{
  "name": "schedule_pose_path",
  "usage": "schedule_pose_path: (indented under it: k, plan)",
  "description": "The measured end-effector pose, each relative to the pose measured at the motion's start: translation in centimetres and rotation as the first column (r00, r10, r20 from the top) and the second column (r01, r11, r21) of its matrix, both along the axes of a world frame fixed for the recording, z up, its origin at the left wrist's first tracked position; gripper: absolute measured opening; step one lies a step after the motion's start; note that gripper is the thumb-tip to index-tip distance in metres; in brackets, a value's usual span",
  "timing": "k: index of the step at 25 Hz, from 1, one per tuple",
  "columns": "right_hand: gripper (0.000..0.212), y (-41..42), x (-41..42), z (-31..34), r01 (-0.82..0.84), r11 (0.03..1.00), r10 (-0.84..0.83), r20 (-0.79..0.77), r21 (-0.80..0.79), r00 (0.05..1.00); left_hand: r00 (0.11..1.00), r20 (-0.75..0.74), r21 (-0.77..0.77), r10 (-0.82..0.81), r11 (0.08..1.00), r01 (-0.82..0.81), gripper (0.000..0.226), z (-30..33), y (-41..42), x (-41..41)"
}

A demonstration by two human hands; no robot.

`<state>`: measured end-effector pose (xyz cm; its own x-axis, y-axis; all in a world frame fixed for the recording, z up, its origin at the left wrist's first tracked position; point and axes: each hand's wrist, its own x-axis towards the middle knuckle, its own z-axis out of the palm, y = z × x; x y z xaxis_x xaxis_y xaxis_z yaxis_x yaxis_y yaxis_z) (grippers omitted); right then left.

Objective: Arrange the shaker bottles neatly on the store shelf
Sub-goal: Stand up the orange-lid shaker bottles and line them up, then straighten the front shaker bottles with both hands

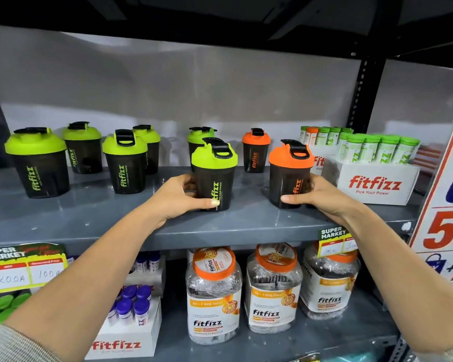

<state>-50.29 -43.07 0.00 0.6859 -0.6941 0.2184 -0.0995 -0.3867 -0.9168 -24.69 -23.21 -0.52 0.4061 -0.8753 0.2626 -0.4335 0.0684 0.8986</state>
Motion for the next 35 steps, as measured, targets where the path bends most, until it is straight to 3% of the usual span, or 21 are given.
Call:
schedule_pose_path:
  k: [10,13,15,16,18,21,24,26,28,32,35]
  plan:
    - [0.088,0.7,0.1,0.7,-0.002,1.0,0.002,-0.015,0.015,1.0,0.999,-0.012,0.001,0.031,1.0,-0.031,0.051,0.4,0.6,-0.7]
    - [0.11,1.8,-1.2,2.0,-0.053,0.996,0.055,-0.022,0.067,0.998,0.999,-0.011,0.009,0.033,0.999,-0.033,0.08,0.6,1.3,-0.8]
    - [0.128,3.1,-2.7,3.2,0.007,0.999,-0.01,0.058,0.051,0.998,0.999,-0.004,-0.019,0.051,0.998,-0.051,0.102,0.3,2.6,-0.4]
    - [0.129,4.4,-3.6,3.6,0.054,0.998,-0.058,0.137,0.034,0.989,0.997,0.008,-0.054,0.077,0.996,-0.077,0.102,0.0,3.7,-0.2]
    - [0.129,8.0,-4.0,3.9,0.14,0.99,-0.136,0.29,0.006,0.947,0.982,0.039,-0.164,0.185,0.971,-0.176,0.08,-0.4,6.9,1.3]
    - [0.099,15.2,-2.0,2.9,0.144,0.988,-0.097,0.472,-0.064,0.876,0.917,0.058,-0.334,0.395,0.873,-0.355,0.033,-0.5,12.8,5.4]
    - [0.055,21.5,5.4,1.4,-0.016,0.997,0.05,0.493,-0.072,0.869,0.817,-0.018,-0.381,0.576,0.752,-0.538,0.028,0.5,18.8,12.3]
    - [0.048,24.4,12.2,0.4,-0.064,0.996,0.087,0.405,-0.069,0.91,0.727,-0.066,-0.34,0.683,0.669,-0.66,0.049,1.2,21.6,16.6]
    - [0.056,25.3,18.2,0.1,-0.039,0.995,0.066,0.304,-0.094,0.95,0.704,-0.054,-0.224,0.708,0.679,-0.699,0.086,1.6,22.3,19.7]
    - [0.09,23.0,26.0,1.6,0.121,0.989,-0.109,0.126,-0.09,0.986,0.881,-0.028,0.036,0.472,0.881,-0.471,0.152,1.5,21.6,23.9]
    - [0.118,19.7,29.3,2.1,0.211,0.975,-0.211,0.01,-0.062,0.977,0.941,-0.062,0.125,0.331,0.938,-0.322,0.171,1.5,20.5,25.7]
